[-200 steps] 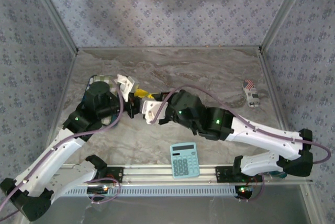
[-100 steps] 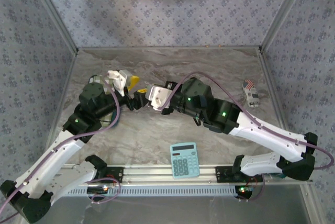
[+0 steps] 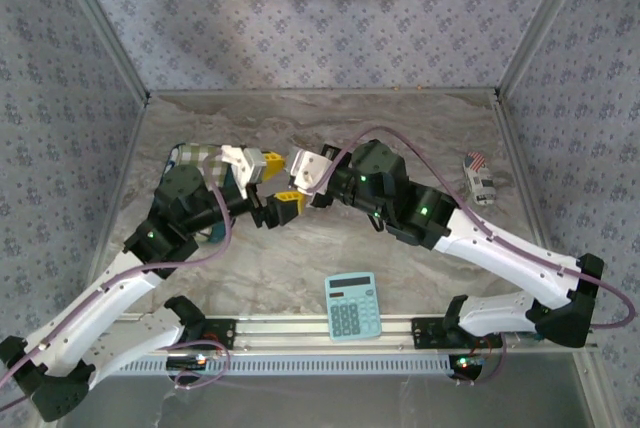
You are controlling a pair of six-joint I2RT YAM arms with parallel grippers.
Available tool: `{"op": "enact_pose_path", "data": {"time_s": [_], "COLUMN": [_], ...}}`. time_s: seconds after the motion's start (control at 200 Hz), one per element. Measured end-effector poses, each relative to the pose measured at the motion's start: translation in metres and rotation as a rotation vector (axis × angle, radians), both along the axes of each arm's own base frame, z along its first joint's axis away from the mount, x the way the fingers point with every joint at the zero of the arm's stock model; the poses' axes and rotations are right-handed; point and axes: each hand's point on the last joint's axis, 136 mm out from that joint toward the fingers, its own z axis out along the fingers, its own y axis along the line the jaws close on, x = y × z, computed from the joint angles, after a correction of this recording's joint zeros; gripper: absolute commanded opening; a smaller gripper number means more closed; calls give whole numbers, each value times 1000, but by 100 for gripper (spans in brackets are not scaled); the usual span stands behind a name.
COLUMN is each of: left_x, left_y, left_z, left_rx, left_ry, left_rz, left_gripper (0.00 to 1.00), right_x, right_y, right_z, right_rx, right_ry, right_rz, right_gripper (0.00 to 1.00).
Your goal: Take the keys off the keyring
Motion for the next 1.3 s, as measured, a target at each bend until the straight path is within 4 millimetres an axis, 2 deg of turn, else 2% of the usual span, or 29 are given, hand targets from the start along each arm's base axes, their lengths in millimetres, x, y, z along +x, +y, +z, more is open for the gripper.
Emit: {"op": "enact_pose_path", "data": {"time_s": [0.14, 0.255, 0.35, 0.465, 0.545, 0.61, 0.73, 0.915, 1.134, 1.299], "left_x": [-3, -8, -13, -15, -13, -12, -13, -11, -13, -2], "left_y": [4, 11, 20, 30, 34, 36, 34, 23, -5, -16], "left_z": [5, 14, 21, 23, 24, 25, 22, 16, -6, 0], "left_rx": [-11, -33, -51, -61, -65, -70, -73, -99, -97, -113], "left_ry": [-11, -35, -55, -56, -56, -52, -40, -46, -116, -217], "left_rz": [4, 18, 29, 49, 59, 61, 43, 4, -26, 29], "left_gripper": [84, 82, 77, 62, 58, 59, 72, 79, 79, 79], "right_x": [1, -2, -8, -16, -23, -29, -36, -38, -36, -39], "right_y": [-4, -16, -29, -43, -51, -54, -56, -56, -55, -54], "right_z": [0, 6, 16, 29, 33, 33, 29, 27, 23, 28], "right_rx": [19, 58, 109, 178, 212, 228, 240, 252, 230, 229], "right_ry": [14, 33, 58, 87, 105, 125, 160, 204, 259, 278], "right_rz": [5, 27, 66, 124, 165, 196, 230, 235, 207, 199], "right_gripper": [0, 0, 0, 0, 0, 0, 0, 0, 0, 0]}}
